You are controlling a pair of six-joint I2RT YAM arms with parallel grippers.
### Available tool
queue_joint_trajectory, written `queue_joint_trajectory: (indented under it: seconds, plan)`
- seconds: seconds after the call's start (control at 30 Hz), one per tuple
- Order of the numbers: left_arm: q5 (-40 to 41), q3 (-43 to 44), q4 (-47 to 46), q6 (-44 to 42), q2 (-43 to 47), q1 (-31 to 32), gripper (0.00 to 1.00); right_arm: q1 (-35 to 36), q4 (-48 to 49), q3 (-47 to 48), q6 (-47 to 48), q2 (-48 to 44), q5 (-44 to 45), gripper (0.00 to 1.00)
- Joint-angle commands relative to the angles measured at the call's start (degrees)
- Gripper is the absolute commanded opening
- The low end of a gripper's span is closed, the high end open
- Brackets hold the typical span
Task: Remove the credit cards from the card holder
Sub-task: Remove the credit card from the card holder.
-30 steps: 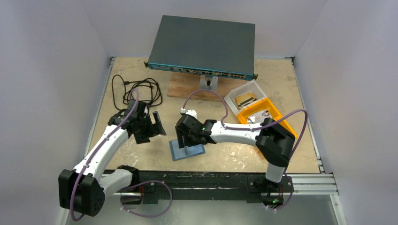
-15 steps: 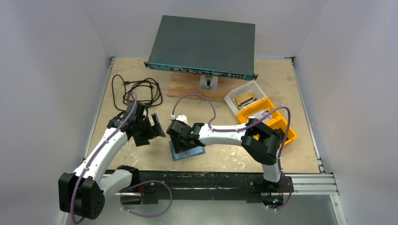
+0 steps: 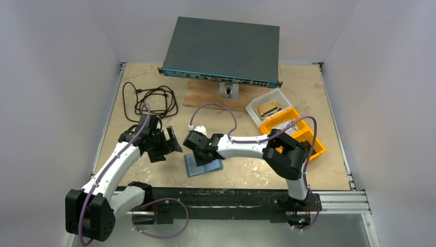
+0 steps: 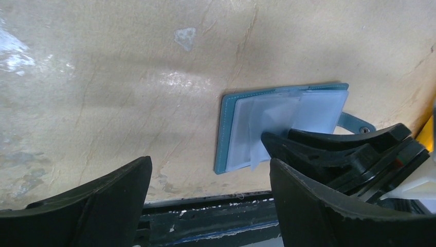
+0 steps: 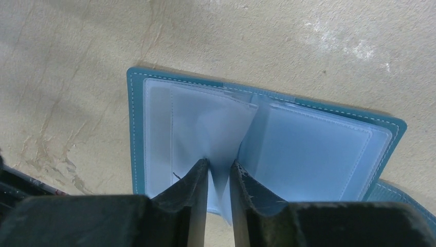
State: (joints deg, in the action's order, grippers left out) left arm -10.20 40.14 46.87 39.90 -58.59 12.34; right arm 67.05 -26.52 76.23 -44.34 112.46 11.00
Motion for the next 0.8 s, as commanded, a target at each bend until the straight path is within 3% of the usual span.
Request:
queue_joint_trajectory:
  seconds: [0.0,0.13,0.37,0.77]
  plan:
    - [-5.3,-2.2,-4.3,0.4,-0.6,-0.2,0.83,-0.9,2.4,-3.5,-1.6,0.5,-3.5,0.16]
    - [-8.3,-3.6,-7.1,0.6,-1.3,1.3,0.75,-2.9,7.4,-7.5,-2.2,-1.3,-7.3,0.09]
    - [-10.9,-4.6,-14.1,4.6,-5.0,8.4,0.43,-5.9,17.0,-14.6,-2.4,-4.0,-15.0,0.07]
    - [-14.0,-8.1,-24.8,8.8,-15.7,12.3,0.32,-9.3,24.1,-19.6,-3.9,-5.0,-20.7,0.05]
